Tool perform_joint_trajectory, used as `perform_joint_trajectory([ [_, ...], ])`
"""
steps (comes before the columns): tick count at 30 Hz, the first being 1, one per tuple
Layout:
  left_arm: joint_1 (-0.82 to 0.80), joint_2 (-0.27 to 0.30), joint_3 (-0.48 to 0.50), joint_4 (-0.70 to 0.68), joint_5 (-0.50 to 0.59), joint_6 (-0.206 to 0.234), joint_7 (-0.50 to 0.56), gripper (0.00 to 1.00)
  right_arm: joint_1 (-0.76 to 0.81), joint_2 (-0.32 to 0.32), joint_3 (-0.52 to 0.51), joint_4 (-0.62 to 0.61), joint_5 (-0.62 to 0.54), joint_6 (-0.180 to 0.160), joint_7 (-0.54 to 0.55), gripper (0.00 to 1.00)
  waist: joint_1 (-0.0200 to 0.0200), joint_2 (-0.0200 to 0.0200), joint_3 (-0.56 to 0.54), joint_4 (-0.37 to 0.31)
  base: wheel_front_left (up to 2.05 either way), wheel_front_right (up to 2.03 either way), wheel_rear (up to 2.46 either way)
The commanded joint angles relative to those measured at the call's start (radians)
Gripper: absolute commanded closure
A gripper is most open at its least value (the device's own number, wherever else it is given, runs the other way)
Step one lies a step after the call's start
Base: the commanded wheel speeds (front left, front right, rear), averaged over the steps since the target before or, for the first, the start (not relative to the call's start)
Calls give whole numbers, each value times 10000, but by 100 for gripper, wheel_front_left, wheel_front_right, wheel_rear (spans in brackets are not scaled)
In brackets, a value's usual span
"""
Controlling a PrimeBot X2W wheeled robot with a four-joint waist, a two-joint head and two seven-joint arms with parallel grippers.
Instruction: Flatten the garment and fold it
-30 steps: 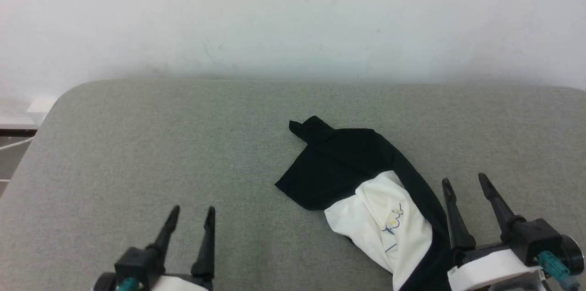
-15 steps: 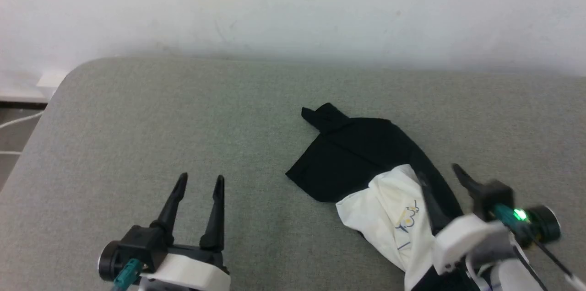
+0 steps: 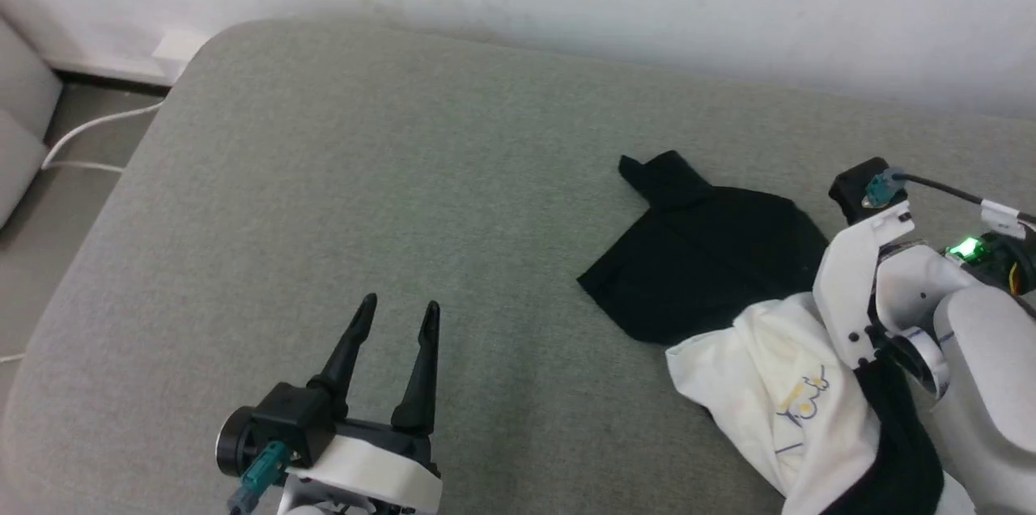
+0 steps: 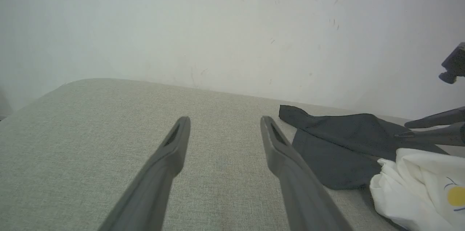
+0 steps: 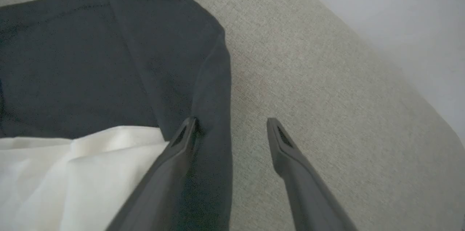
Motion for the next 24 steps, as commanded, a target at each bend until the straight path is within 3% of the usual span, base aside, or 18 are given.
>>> perform_joint_trajectory([
  [1, -122, -66, 32, 48, 131, -83, -47, 0, -194, 69, 47, 387, 223, -21, 49, 0, -3, 0, 383, 499, 0, 0, 0],
  [5, -133, -122, 65, 126, 183, -144, -47, 0, -350, 87, 257, 1289, 443, -21, -148, 0, -3, 0, 360, 566, 0, 0, 0],
  [6, -140, -130, 78, 162, 197, -154, -47, 0, -373, 65, 310, 1451, 468, -21, -311, 87, -3, 0, 326, 546, 0, 0, 0],
  [7, -150, -136, 108, 193, 206, -163, -47, 0, -408, 33, 336, 1571, 461, -21, -543, 100, -3, 0, 283, 500, 0, 0, 0],
  [12, -82, -152, 254, 250, 278, -230, -47, 0, -600, -33, -124, 1736, 331, -21, -1892, 100, -3, 0, -71, 16, 0, 0, 0],
  [16, 79, -158, 403, 233, 324, -258, -47, 0, -414, -86, -871, 1184, 183, -21, -2608, 100, -3, 0, -405, -611, 0, 0, 0],
  [24, 229, -163, 462, 110, 316, -273, -47, 0, 1562, -123, -3514, -1071, -703, -21, -2284, 100, -3, 0, -652, -1944, 0, 0, 0],
])
